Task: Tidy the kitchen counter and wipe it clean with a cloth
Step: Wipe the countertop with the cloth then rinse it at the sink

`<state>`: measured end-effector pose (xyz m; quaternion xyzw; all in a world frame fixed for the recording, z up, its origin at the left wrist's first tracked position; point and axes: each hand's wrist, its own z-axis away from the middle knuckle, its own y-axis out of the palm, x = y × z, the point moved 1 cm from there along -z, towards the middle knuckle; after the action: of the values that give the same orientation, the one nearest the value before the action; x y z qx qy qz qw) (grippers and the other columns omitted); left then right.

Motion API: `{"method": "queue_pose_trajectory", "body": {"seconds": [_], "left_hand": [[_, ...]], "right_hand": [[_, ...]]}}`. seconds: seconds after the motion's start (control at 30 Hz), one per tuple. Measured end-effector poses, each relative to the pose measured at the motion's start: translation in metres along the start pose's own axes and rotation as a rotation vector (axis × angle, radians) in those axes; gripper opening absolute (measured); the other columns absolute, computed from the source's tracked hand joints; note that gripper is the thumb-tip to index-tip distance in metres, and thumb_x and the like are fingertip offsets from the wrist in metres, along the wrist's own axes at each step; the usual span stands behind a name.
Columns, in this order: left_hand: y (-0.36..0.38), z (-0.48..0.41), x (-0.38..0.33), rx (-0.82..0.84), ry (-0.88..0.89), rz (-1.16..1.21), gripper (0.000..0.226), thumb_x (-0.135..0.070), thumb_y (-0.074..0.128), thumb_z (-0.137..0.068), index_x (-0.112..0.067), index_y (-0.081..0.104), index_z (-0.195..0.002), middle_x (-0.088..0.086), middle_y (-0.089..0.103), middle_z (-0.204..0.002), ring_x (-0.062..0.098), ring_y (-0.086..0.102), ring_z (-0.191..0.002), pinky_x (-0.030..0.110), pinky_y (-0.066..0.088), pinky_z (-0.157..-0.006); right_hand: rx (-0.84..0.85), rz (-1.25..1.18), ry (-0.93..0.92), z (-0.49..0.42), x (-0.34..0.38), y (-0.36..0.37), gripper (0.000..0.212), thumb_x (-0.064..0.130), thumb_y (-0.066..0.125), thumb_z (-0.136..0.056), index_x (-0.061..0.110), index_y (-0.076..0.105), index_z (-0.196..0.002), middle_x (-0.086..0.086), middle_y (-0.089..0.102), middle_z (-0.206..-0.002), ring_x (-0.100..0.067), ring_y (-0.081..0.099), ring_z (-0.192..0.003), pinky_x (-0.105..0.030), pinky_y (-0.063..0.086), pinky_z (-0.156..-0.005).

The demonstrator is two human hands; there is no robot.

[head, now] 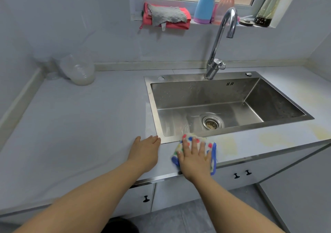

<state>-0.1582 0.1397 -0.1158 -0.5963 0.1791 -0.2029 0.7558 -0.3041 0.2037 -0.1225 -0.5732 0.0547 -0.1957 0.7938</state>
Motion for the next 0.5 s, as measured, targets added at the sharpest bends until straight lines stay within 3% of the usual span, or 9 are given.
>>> {"method": "queue_pose_trajectory", "body": {"seconds": [0.13, 0.33, 0.5], "left_hand": [[0.0, -0.002, 0.002, -0.035, 0.007, 0.011, 0.05, -0.017, 0.025, -0.101, -0.019, 0.017, -0.15, -0.005, 0.017, -0.158, 0.011, 0.019, -0.145, 0.039, 0.01, -0.117], [0.001, 0.0, 0.006, -0.067, 0.032, 0.017, 0.047, -0.021, 0.025, -0.101, -0.018, 0.022, -0.148, -0.005, 0.021, -0.157, 0.016, 0.027, -0.14, 0.038, 0.019, -0.11], [0.008, -0.001, 0.005, -0.111, 0.027, 0.065, 0.046, -0.027, 0.024, -0.102, -0.021, 0.025, -0.147, -0.007, 0.024, -0.156, 0.016, 0.028, -0.139, 0.035, 0.022, -0.108]], "right_hand": [[0.027, 0.102, -0.223, 0.004, 0.007, 0.007, 0.055, 0.044, 0.012, -0.101, 0.033, -0.014, -0.149, 0.0, -0.019, -0.158, -0.024, -0.018, -0.146, -0.044, -0.012, -0.116], [-0.02, 0.023, 0.1, -0.015, -0.035, -0.008, 0.054, 0.043, 0.012, -0.101, 0.034, -0.01, -0.15, 0.001, -0.012, -0.16, -0.026, -0.012, -0.147, -0.048, -0.005, -0.118], [-0.02, 0.036, -0.053, -0.005, 0.003, 0.005, 0.055, 0.043, 0.011, -0.101, 0.032, -0.014, -0.149, 0.0, -0.017, -0.159, -0.026, -0.015, -0.147, -0.048, -0.009, -0.116]]}}
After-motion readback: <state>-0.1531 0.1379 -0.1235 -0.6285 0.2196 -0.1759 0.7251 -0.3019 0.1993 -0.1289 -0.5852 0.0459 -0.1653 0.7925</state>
